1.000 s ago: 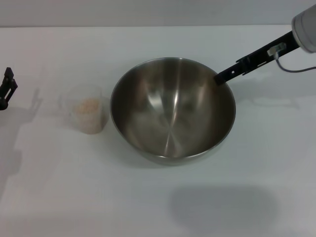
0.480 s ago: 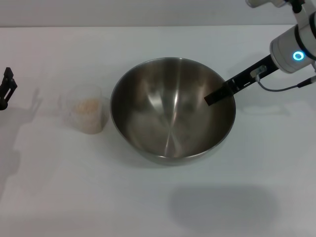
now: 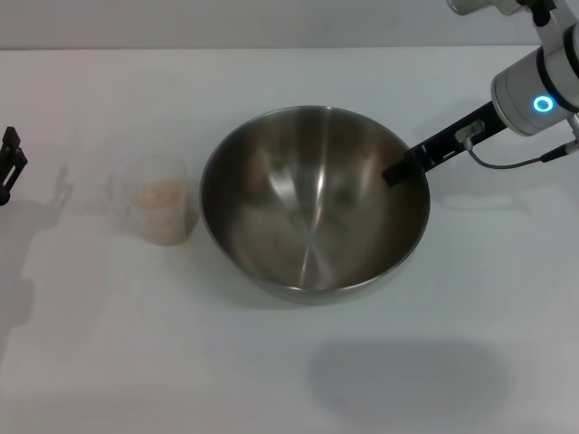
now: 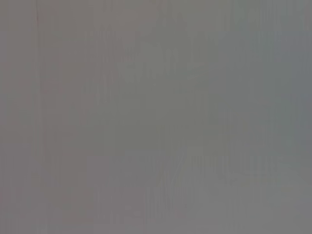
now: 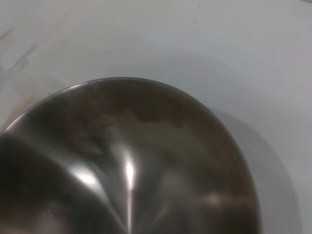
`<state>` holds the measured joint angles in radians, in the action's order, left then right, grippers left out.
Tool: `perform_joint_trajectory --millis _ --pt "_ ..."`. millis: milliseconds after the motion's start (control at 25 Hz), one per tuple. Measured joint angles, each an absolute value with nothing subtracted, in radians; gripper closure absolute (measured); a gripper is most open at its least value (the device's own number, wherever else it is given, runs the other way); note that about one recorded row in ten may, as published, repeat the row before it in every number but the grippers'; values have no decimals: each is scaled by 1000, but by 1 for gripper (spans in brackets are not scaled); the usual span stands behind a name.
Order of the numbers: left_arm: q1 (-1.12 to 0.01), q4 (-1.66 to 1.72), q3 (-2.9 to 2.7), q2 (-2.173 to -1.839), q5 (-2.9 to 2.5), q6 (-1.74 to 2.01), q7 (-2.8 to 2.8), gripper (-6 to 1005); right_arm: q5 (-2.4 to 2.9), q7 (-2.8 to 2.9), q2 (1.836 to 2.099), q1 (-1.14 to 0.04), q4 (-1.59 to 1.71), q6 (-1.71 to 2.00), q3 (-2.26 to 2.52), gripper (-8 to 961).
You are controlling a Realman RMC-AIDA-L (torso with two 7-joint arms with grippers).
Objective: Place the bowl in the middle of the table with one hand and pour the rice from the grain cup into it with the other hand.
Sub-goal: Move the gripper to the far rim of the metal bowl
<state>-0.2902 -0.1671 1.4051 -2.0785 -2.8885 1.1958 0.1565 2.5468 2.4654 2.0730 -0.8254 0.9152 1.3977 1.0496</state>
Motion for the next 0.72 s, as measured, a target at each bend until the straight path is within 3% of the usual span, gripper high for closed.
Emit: perform_joint_trajectory --millis 240,440,720 --pt "-288 -167 1405 -2079 -2888 1206 157 239 2546 2466 2074 -823 916 1391 1044 804" --pt "-287 -167 1405 -2079 -2886 1207 157 240 2546 2466 2074 -819 932 1392 1042 915" --pt "-287 -168 1405 -2079 -2887 1210 157 242 2511 2468 2074 -785 1010 1391 1041 925"
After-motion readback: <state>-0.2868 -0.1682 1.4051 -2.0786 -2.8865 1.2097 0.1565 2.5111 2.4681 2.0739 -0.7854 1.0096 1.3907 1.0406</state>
